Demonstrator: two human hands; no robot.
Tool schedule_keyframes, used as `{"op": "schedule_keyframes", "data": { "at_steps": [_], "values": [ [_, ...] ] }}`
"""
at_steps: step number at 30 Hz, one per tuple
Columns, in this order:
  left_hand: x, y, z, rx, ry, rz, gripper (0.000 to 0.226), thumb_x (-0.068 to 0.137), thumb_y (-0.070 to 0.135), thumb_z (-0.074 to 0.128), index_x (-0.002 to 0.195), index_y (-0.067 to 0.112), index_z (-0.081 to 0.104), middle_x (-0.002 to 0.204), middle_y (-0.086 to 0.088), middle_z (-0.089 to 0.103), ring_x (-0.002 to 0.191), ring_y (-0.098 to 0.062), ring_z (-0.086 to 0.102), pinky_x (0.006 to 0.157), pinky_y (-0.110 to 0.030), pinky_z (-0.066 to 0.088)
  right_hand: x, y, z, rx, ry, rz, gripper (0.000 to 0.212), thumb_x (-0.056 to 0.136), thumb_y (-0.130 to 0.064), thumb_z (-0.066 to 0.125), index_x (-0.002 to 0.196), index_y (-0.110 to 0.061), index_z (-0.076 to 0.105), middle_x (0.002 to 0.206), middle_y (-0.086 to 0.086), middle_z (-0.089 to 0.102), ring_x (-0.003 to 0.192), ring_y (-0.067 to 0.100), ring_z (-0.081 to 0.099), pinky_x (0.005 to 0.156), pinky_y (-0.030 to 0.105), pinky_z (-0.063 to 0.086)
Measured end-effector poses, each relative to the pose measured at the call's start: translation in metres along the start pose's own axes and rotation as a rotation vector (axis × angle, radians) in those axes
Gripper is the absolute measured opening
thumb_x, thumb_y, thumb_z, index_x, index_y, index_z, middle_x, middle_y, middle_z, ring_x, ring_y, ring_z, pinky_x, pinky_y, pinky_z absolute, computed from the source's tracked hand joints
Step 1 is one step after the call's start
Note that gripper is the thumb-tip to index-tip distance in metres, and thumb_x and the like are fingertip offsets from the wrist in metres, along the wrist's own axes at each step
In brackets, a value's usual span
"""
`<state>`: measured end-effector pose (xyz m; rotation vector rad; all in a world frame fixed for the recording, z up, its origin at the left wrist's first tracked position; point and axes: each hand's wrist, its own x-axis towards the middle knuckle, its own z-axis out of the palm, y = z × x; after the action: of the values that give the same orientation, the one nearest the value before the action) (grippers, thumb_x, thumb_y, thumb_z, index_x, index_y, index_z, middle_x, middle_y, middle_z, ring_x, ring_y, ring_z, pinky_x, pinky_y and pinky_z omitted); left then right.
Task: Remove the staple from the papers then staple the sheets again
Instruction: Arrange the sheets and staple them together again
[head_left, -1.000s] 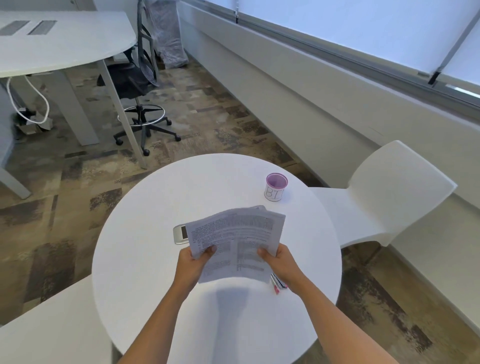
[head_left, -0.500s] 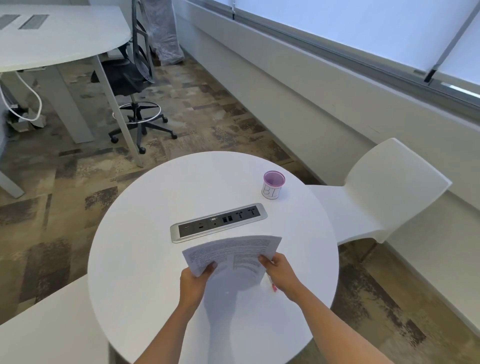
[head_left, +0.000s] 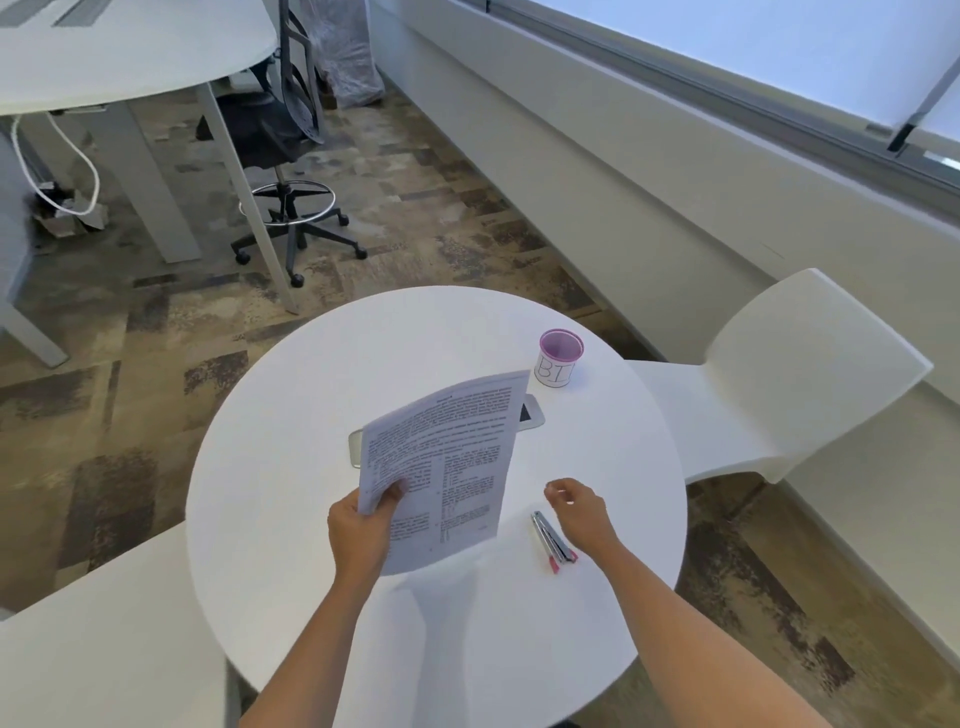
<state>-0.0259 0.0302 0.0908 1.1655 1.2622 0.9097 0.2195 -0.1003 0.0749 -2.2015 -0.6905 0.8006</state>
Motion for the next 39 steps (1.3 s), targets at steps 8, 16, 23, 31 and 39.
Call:
{"op": "schedule_keyframes", "data": {
  "at_steps": [8,16,23,31,39],
  "values": [
    [-0.004,0.027,-0.018,-0.048,-0.004,-0.044,0.012,0.075,0.027,0.083,0.079,0.023,0.072,0.068,0.015,0.076,0.059,-0.010,0.072,0.044,-0.018,0.052,0.004,0.018,0.035,-0.533,-0.112,0.079,0.029,0.097,-0.015,0.043,0.124,-0.004,0.043,0.122,0.017,0.052,0.109,0.033,0.058,0.085,0.036,0.049],
    [-0.002,0.028,-0.036,-0.059,0.003,-0.136,0.018,0.075,0.028,0.083,0.087,0.022,0.071,0.071,0.011,0.077,0.061,-0.015,0.074,0.043,-0.021,0.054,-0.004,0.038,0.050,-0.916,-0.138,0.033,0.072,0.093,-0.007,0.046,0.151,-0.021,0.005,0.138,0.008,0.034,0.119,0.024,0.043,0.089,0.029,0.047],
    [0.005,0.033,-0.040,-0.058,-0.071,-0.171,0.029,0.073,0.030,0.084,0.096,0.016,0.072,0.079,0.003,0.079,0.068,-0.022,0.076,0.051,-0.030,0.059,-0.010,0.054,0.053,-0.960,-0.064,-0.096,0.050,0.093,-0.005,0.040,0.139,-0.013,0.026,0.125,0.004,0.046,0.110,0.018,0.052,0.086,0.025,0.047],
    [0.015,0.038,-0.041,-0.027,-0.142,-0.157,0.039,0.069,0.034,0.086,0.100,0.014,0.074,0.085,-0.004,0.080,0.074,-0.027,0.077,0.062,-0.041,0.062,0.002,0.030,0.048,-0.145,-0.198,0.399,0.030,0.079,-0.011,0.065,0.104,-0.005,0.049,0.087,0.009,0.066,0.070,0.023,0.061,0.056,0.024,0.047],
    [0.020,0.045,-0.033,0.047,-0.167,-0.094,0.029,0.071,0.033,0.084,0.092,0.016,0.075,0.079,0.000,0.079,0.068,-0.023,0.077,0.056,-0.034,0.061,0.020,0.009,0.026,0.860,-0.198,0.639,0.015,0.091,-0.007,0.063,0.085,0.007,0.060,0.086,0.014,0.054,0.074,0.023,0.051,0.072,0.036,0.060]
  ]
}}
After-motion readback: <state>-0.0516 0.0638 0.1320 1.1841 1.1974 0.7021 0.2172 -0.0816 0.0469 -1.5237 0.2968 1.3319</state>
